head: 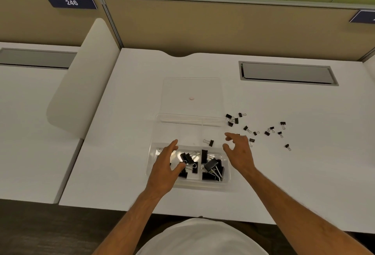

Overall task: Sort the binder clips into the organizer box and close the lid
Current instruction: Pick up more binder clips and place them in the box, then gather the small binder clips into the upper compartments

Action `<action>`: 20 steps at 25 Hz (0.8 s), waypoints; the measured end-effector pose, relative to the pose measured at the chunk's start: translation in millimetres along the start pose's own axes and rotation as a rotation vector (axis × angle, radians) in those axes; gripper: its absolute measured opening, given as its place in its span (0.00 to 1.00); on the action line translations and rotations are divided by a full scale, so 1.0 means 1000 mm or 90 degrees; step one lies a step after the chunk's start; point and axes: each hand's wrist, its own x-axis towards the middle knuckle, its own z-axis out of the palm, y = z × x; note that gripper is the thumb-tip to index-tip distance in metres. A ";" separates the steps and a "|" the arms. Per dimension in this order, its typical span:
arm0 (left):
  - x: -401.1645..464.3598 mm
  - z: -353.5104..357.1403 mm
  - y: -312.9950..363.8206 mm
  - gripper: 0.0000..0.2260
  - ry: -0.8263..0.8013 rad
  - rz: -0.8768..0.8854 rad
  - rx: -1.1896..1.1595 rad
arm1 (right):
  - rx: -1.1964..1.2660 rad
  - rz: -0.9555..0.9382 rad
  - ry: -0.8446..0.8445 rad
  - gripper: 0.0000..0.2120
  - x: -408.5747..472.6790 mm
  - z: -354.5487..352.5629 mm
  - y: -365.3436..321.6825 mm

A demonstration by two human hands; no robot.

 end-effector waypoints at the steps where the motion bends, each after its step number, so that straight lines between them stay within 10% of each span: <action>1: -0.003 0.007 0.002 0.33 -0.001 -0.003 -0.005 | 0.008 0.001 -0.002 0.19 -0.006 -0.006 0.005; 20: -0.026 0.178 0.102 0.27 0.036 -0.008 0.024 | -0.041 -0.086 -0.097 0.22 -0.041 -0.128 0.135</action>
